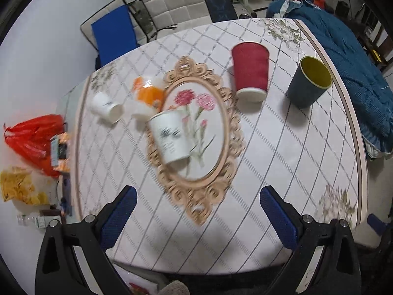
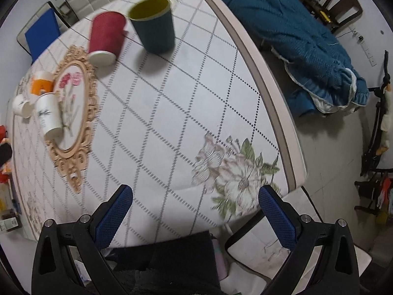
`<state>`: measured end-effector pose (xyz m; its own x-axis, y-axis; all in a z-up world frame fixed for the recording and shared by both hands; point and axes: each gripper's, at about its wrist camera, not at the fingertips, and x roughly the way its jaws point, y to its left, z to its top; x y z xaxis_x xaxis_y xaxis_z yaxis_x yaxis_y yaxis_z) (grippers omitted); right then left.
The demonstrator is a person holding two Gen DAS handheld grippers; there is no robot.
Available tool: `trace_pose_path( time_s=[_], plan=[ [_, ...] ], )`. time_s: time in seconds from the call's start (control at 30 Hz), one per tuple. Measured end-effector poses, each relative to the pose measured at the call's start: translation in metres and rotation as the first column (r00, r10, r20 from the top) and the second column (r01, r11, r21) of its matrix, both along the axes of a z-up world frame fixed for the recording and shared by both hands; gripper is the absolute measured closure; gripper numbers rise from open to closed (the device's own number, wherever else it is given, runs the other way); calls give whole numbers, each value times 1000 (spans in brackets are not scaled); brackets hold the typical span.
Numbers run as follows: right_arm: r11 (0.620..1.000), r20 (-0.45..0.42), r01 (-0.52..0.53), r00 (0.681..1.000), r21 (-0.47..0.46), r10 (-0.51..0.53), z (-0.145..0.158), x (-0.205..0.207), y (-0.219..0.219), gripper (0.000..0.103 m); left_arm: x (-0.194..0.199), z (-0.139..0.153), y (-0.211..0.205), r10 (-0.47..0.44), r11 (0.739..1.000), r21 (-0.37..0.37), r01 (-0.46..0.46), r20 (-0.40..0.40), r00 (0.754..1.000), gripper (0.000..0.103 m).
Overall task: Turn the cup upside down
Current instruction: 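Reach the left tool to the dark teal cup and grasp its rim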
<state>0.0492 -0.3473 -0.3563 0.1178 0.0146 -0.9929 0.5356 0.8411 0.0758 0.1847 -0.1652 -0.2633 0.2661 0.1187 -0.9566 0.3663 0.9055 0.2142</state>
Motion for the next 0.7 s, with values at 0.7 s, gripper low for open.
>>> trace_pose_path(
  time_s=[0.7],
  plan=[
    [995,12,-54,998,-81,55,-71,90,-91,0,63,-87,-159,-220,970,-97,223,40,975,0]
  ],
)
